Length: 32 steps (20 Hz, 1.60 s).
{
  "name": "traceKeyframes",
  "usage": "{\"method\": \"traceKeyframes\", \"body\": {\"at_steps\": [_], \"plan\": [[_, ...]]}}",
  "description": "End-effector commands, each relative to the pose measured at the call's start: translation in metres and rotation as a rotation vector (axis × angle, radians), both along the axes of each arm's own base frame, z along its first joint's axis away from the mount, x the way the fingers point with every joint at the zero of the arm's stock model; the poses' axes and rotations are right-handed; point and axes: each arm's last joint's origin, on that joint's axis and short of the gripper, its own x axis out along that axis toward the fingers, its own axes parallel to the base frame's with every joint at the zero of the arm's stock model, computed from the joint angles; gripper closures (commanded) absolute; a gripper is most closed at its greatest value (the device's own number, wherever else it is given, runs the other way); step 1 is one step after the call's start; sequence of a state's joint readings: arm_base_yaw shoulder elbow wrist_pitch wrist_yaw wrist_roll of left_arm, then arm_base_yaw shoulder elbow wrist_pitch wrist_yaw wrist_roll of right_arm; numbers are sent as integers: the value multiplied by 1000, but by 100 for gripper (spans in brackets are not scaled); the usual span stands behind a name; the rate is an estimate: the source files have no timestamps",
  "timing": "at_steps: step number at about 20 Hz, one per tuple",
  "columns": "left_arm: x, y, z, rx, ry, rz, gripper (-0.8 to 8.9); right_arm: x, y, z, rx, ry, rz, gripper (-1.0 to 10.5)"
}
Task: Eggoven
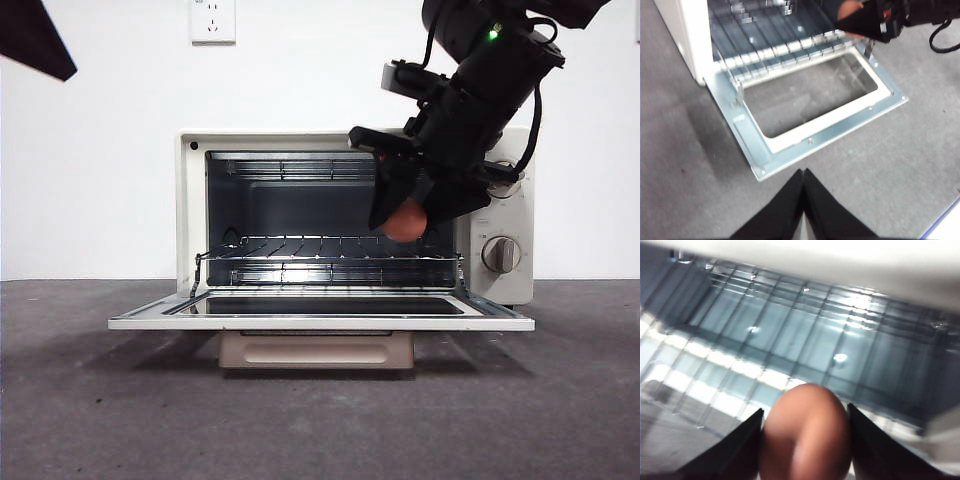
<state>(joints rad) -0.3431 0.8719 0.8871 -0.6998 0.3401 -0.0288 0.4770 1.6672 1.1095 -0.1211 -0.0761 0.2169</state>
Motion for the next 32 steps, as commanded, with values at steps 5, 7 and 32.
{"method": "traceKeyframes", "body": {"at_steps": [5,7,32], "plan": [[0,-1,3,-20,-11,4,807,9,6,-12,-14,13,-19,944],[0,-1,2,-20,-10,4,807,9,6,-13,-22,13,-28,944],[0,-1,3,-20,-12,3,807,2,6,7,-21,-42,-50,634]]}}
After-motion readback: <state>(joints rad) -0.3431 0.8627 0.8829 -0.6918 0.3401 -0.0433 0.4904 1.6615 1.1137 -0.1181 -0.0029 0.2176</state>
